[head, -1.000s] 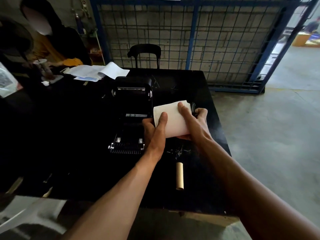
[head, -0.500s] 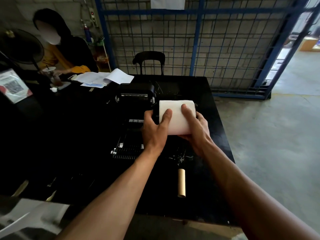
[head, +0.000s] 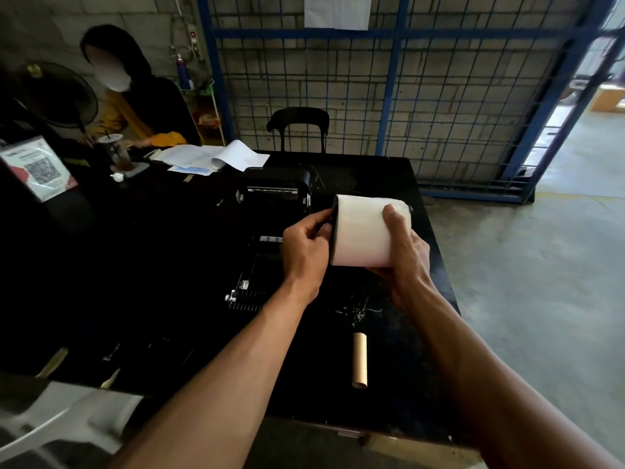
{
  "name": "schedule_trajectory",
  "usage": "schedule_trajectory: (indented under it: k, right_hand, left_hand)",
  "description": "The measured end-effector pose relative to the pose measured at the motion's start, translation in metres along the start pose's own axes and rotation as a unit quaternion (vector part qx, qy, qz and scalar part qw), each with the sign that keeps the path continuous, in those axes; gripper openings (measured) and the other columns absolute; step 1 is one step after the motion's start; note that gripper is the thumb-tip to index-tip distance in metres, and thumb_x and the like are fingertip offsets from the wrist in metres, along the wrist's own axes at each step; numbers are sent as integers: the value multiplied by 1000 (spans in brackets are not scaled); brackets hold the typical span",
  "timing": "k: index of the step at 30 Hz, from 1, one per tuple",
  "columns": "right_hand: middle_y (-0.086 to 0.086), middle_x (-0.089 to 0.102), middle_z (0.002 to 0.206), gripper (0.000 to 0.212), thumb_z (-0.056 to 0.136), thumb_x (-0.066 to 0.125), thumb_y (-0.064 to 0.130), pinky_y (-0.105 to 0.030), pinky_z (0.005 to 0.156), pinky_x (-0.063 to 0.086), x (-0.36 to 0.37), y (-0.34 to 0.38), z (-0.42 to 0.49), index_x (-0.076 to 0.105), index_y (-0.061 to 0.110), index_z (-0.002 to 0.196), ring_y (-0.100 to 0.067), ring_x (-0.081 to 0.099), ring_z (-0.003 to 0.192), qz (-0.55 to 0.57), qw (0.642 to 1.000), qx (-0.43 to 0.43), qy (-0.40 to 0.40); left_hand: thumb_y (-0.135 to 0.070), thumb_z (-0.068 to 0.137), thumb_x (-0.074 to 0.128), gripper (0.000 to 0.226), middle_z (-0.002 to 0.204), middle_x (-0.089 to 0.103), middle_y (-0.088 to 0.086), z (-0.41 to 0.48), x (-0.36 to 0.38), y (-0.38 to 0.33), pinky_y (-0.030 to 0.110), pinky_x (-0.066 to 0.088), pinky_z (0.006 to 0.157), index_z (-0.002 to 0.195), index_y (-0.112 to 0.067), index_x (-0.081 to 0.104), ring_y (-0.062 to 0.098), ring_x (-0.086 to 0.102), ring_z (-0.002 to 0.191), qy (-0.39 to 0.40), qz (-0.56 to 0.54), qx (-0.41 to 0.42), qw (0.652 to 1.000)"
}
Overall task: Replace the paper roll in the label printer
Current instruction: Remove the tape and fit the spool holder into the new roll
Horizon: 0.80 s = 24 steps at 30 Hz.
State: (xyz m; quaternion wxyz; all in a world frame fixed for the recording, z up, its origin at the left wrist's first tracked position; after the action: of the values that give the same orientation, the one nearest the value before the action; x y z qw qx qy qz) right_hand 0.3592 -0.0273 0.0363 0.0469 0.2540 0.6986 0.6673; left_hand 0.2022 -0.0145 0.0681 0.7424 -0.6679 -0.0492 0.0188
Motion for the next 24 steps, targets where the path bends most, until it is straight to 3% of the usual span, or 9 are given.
schedule_trajectory:
  k: [2,4,8,11,13,18,22,24]
  right_hand:
    - [-8,73,102,43,83,70,58,-31,58,61,2,0,-5,66,20,104,-17,77,80,-6,1000,-4,13]
    - [-10,75,105,49,83,70,59,-34,63,62,4,-4,-9,66,18,110,-21,77,87,-10,1000,7,28]
    - [-6,77,109,56,78,66,70,-42,68,64,11,-9,-15,69,27,112,-24,77,96,-54,992,66,89]
    - [-2,73,119,75,66,71,72,-45,75,60,20,-14,-18,64,27,126,-27,70,110,-129,975,111,145]
    - [2,73,117,78,63,73,68,-48,83,55,28,-17,-19,62,27,128,-27,67,114,-166,964,117,170]
    - [5,75,112,75,65,69,74,-47,93,52,65,-33,-14,66,27,123,-23,68,110,-207,956,95,186]
    - [-4,65,135,113,58,69,75,-53,108,44,104,-50,-5,42,16,150,-25,63,119,-191,957,113,188]
    - [-5,66,134,99,65,67,68,-49,103,46,122,-59,2,47,16,147,-25,63,118,-178,960,110,184]
  left_hand:
    - [-25,94,55,23,100,73,3,-7,2,2,39,58,76,107,-18,73,22,69,97,20,-59,-55,997]
    - [-37,87,62,26,100,69,2,-13,1,4,42,60,75,106,-20,64,22,69,92,37,-60,-63,996]
    - [-34,89,68,34,108,65,2,-19,-17,16,49,60,80,117,-18,56,20,68,93,-15,-6,-44,999]
    - [-41,90,65,24,107,65,1,-16,-39,24,47,61,76,108,-26,58,17,68,89,-38,6,-49,998]
    - [-45,89,63,20,105,66,-1,-11,-54,29,48,61,78,102,-31,58,18,68,91,-46,23,-48,998]
    - [-47,87,63,24,106,66,1,11,-89,40,48,62,74,102,-29,60,22,69,94,-56,13,-61,996]
    - [-51,80,65,28,105,69,3,40,-121,43,55,59,78,97,-29,62,23,69,93,-69,30,-50,996]
    - [-52,80,65,27,104,68,1,58,-138,46,54,60,75,96,-31,62,21,69,91,-59,34,-50,996]
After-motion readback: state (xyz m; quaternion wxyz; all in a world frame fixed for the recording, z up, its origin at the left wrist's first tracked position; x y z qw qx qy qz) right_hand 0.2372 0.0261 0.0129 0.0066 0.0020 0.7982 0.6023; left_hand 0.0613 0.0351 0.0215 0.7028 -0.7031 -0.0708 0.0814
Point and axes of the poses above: each hand's wrist, its own z-axis towards the middle knuckle, its own x-axis out of the palm, y = z × x, the point moved 3 cm from there along z, towards the middle knuckle
